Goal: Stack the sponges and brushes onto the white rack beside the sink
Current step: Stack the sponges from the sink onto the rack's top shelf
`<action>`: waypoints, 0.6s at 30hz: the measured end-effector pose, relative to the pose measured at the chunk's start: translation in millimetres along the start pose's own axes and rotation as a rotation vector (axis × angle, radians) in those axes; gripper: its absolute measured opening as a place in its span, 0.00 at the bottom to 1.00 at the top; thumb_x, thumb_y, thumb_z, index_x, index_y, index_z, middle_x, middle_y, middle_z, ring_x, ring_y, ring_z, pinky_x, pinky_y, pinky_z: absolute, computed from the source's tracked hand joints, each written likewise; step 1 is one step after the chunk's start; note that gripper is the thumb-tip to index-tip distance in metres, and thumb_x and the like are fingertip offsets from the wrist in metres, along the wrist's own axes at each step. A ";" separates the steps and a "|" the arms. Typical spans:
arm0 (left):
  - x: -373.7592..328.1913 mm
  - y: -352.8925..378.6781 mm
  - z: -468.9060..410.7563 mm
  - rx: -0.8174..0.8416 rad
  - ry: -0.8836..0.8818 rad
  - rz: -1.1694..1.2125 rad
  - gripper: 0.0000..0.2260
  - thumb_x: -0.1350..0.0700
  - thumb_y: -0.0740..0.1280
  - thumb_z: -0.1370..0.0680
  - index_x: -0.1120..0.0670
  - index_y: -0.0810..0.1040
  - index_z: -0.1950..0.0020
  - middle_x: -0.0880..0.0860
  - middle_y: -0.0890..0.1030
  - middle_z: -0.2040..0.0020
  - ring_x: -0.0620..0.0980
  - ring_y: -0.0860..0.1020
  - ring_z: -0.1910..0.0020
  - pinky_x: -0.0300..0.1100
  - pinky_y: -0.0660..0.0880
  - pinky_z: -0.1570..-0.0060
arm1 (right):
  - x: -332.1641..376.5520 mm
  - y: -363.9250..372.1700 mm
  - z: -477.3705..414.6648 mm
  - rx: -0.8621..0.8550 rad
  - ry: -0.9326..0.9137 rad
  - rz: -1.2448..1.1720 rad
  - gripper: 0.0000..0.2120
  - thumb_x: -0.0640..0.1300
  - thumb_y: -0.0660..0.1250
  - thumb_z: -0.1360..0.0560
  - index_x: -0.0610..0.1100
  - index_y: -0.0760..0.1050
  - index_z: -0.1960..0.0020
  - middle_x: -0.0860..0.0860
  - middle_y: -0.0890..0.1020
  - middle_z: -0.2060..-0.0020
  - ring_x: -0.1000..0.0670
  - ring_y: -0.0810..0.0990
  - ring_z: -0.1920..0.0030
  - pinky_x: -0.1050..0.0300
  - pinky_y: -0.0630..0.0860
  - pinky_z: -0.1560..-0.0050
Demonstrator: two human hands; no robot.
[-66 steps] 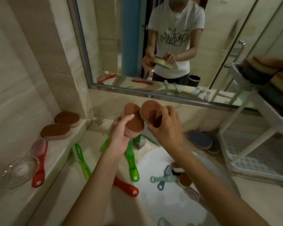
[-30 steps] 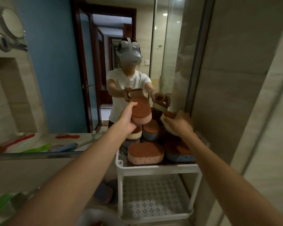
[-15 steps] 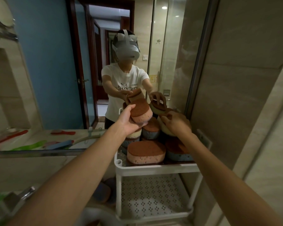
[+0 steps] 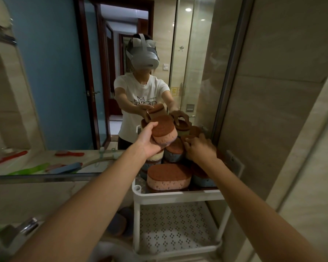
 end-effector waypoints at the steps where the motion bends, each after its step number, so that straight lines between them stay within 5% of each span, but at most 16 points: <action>1: 0.1 0.1 0.1 -0.003 -0.001 -0.002 0.19 0.53 0.60 0.21 0.54 0.70 0.31 0.58 0.74 0.33 0.57 0.72 0.34 0.52 0.71 0.45 | -1.6 2.1 -2.0 0.039 0.000 0.005 0.17 0.53 0.52 0.20 0.50 0.72 0.37 0.41 0.69 0.36 0.37 0.70 0.38 0.46 0.68 0.39; 4: -0.9 4.0 2.5 -0.003 -0.009 -0.013 0.19 0.53 0.60 0.21 0.54 0.71 0.31 0.57 0.75 0.33 0.56 0.73 0.34 0.52 0.72 0.47 | -6.5 1.6 -4.8 0.116 -0.013 -0.005 0.12 0.53 0.52 0.22 0.51 0.72 0.47 0.42 0.74 0.39 0.37 0.69 0.37 0.41 0.63 0.34; 7: -5.0 10.9 3.9 -0.005 -0.002 -0.024 0.16 0.54 0.60 0.21 0.55 0.73 0.34 0.56 0.75 0.34 0.56 0.73 0.34 0.54 0.70 0.44 | -9.6 -26.2 4.2 -0.126 -0.021 -0.358 0.16 0.43 0.52 0.20 0.44 0.71 0.64 0.45 0.77 0.61 0.45 0.76 0.53 0.52 0.67 0.40; 9: -6.7 21.4 6.8 0.014 0.017 -0.056 0.10 0.56 0.60 0.21 0.55 0.75 0.42 0.56 0.76 0.35 0.55 0.73 0.34 0.53 0.70 0.42 | -10.4 -45.0 12.0 -0.215 -0.029 -0.643 0.10 0.39 0.56 0.22 0.42 0.76 0.51 0.50 0.75 0.57 0.52 0.73 0.55 0.58 0.67 0.50; 11: -3.6 36.1 11.1 0.046 0.018 -0.102 0.09 0.57 0.59 0.21 0.55 0.74 0.42 0.57 0.78 0.38 0.56 0.74 0.36 0.53 0.70 0.41 | -3.7 -55.7 20.0 -0.132 -0.079 -0.690 0.17 0.41 0.64 0.25 0.43 0.71 0.36 0.51 0.75 0.48 0.55 0.71 0.48 0.60 0.67 0.49; 14: 6.3 56.7 14.2 0.093 0.006 -0.224 0.09 0.57 0.59 0.20 0.55 0.73 0.41 0.57 0.79 0.49 0.55 0.76 0.43 0.51 0.73 0.48 | 2.5 -55.0 23.7 -0.056 -0.164 -0.610 0.29 0.47 0.71 0.29 0.44 0.66 0.32 0.48 0.75 0.40 0.50 0.74 0.40 0.62 0.69 0.46; 18: 17.0 72.3 12.8 0.168 -0.034 -0.256 0.15 0.52 0.60 0.22 0.56 0.73 0.37 0.58 0.79 0.42 0.56 0.76 0.45 0.48 0.73 0.53 | -10.2 -54.8 26.1 -0.196 -0.080 -0.664 0.26 0.48 0.69 0.27 0.44 0.66 0.33 0.47 0.76 0.39 0.48 0.76 0.40 0.60 0.72 0.46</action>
Point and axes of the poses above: each hand's wrist, its own z-axis away from the middle knuckle, its own y-axis out of the palm, x = y × z, the point moved 4 cm from there along -z, towards the middle knuckle
